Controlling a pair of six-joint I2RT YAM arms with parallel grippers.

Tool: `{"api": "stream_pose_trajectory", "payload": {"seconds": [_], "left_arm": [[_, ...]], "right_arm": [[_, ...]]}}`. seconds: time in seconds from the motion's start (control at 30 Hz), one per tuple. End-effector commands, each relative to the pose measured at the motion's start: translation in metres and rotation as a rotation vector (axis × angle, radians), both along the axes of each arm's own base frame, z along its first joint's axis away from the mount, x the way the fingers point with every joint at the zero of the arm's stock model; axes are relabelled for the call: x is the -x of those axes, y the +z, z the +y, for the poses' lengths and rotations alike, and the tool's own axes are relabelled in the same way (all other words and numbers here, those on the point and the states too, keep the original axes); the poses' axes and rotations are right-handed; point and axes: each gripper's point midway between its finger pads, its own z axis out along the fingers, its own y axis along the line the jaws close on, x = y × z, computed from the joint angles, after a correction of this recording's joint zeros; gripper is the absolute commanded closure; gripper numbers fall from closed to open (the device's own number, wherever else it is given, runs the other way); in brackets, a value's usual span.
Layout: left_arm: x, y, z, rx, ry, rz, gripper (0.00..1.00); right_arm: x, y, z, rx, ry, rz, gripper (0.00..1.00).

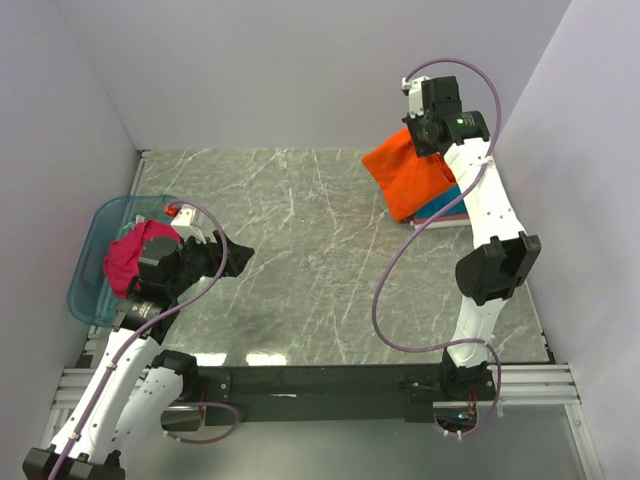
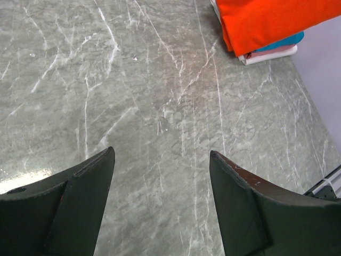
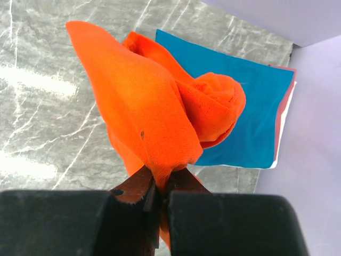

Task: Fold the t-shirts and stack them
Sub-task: Neatly place the folded tshirt to the corner

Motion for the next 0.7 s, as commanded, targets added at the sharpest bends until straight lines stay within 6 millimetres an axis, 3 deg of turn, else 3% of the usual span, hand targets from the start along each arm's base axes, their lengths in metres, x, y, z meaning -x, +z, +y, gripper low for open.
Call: {"api": "stream_pose_trajectory", "payload": {"seconds": [0.0, 0.67], "left_arm": [[0.001, 0.005, 0.000, -0.006, -0.011, -0.035, 0.23], [0.000, 0.004, 0.000, -0.008, -0.008, -0.031, 0.23]], "right_arm": [[0.007, 0.059, -0.012, -0.002, -0.023, -0.149, 1.00], [0.017, 0.073, -0.029, 0.012, -0.036, -0.166, 1.00]]}}
